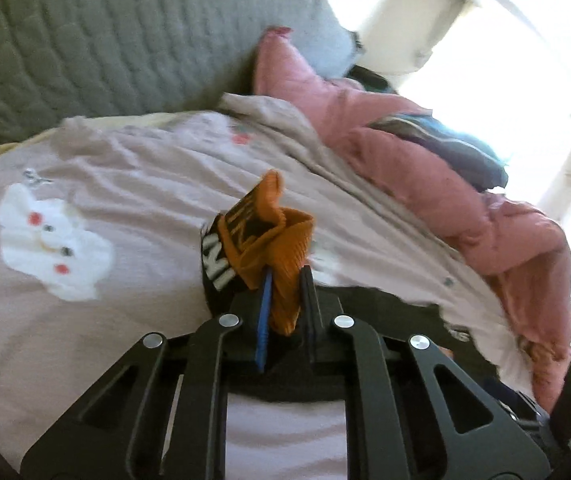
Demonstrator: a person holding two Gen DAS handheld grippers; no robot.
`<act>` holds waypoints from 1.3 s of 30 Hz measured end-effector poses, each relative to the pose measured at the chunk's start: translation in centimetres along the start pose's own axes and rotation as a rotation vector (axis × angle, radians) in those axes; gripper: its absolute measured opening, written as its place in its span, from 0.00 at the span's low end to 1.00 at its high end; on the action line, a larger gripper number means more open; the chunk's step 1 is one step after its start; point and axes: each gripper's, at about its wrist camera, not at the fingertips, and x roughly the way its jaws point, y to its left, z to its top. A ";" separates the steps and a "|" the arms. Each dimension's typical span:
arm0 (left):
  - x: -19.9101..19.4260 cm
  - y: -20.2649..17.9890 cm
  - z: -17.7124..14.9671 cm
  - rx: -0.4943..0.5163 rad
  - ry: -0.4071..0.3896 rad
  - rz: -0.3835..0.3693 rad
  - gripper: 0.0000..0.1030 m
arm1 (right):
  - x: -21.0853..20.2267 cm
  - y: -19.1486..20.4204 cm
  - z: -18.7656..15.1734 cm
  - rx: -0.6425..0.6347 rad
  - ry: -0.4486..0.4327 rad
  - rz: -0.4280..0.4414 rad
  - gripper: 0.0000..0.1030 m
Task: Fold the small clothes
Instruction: 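Close the left tool on the orange cuff and lift it, then carry the sleeve across the shirt body and release the cuff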
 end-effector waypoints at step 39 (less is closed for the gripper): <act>5.0 -18.3 -8.5 0.320 0.255 -0.269 0.32 | -9.0 -15.5 -4.6 0.252 -0.082 -0.142 0.95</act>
